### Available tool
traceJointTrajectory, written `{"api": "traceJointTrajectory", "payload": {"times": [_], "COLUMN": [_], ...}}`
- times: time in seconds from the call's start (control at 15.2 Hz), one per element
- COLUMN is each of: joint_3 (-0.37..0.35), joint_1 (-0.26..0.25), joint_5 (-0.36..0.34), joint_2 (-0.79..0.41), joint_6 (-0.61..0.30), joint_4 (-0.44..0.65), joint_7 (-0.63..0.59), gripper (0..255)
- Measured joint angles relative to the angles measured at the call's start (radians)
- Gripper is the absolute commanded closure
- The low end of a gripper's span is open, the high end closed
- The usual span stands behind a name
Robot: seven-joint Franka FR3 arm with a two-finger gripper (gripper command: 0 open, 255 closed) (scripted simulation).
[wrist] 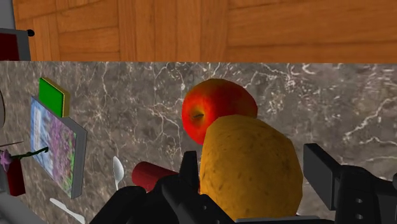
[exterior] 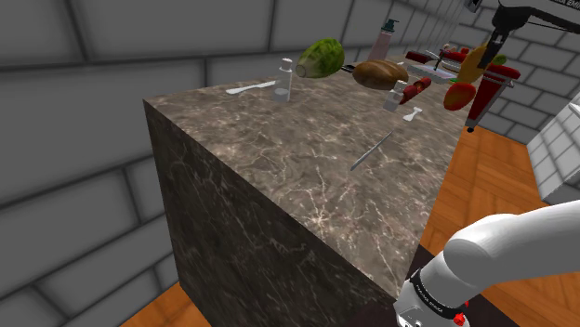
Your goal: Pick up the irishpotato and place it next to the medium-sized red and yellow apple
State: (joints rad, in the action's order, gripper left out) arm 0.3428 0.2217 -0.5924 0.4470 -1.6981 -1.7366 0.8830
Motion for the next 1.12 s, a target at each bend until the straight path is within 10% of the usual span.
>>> {"api": "traceJointTrajectory", "payload": {"times": [1.12], "joint_3": [0.016], "joint_1": [0.02], "joint_5": [-0.056], "joint_2": [0.095], "joint_6": [-0.185], "joint_4": [-0.302], "joint_7": [-0.104], "gripper": [255]}}
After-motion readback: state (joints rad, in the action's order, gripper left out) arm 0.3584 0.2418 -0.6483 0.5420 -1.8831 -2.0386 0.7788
